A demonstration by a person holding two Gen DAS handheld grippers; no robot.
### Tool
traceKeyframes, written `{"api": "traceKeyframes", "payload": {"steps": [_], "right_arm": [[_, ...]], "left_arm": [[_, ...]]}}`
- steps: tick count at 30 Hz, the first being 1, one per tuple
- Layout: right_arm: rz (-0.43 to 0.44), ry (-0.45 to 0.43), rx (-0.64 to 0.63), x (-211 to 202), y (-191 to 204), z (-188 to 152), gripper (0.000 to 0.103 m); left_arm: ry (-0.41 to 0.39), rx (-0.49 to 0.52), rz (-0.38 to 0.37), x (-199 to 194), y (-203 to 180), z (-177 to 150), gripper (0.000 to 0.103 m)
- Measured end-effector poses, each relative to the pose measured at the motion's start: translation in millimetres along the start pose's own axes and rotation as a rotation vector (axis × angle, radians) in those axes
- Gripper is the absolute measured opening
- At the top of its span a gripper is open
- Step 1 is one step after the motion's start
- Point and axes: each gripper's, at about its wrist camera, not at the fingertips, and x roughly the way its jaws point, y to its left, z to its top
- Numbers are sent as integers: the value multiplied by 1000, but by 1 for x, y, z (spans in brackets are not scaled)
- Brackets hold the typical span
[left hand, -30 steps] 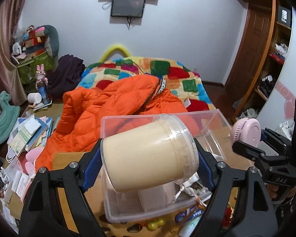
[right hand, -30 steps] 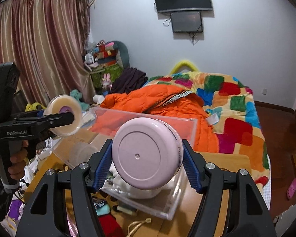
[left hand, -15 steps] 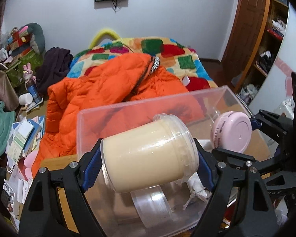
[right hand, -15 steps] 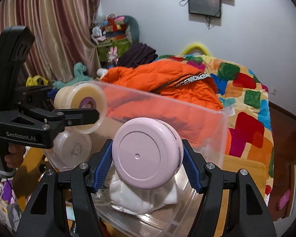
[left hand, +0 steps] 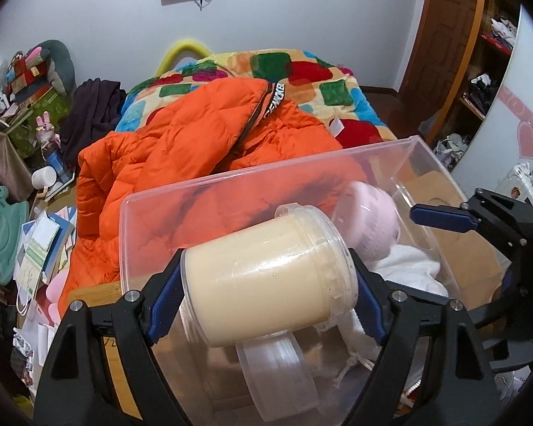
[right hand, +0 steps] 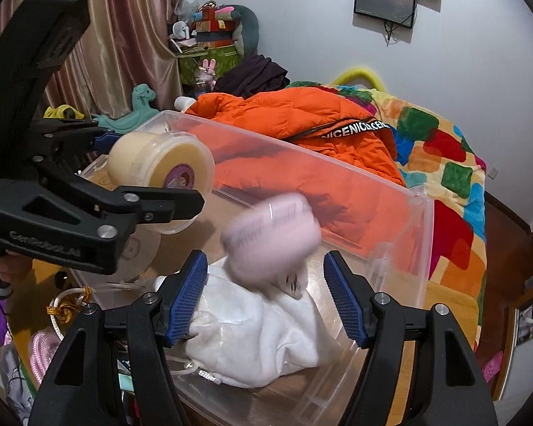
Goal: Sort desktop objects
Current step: 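Place the cream jar into the clear box with the left tool while the right drops the compact in, then grasp the bagged pink rope with the left tool while the right grasps the green bottle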
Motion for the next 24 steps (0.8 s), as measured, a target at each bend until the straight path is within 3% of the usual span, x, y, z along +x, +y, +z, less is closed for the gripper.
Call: {"api": "traceKeyframes", "payload": {"steps": [12,19,24], "right_arm": [[9,-55,84,-30,-11,-11,68],[-51,-118,66,-65,-8,-17,72],[-73,-166,95,-92,-8,-23,80]], "left_arm": [[74,-12,27,6,3,2,83],[7,-4,73,-25,-4,0,83],[-61,-15,92,-63,-7,-7,91]]}}
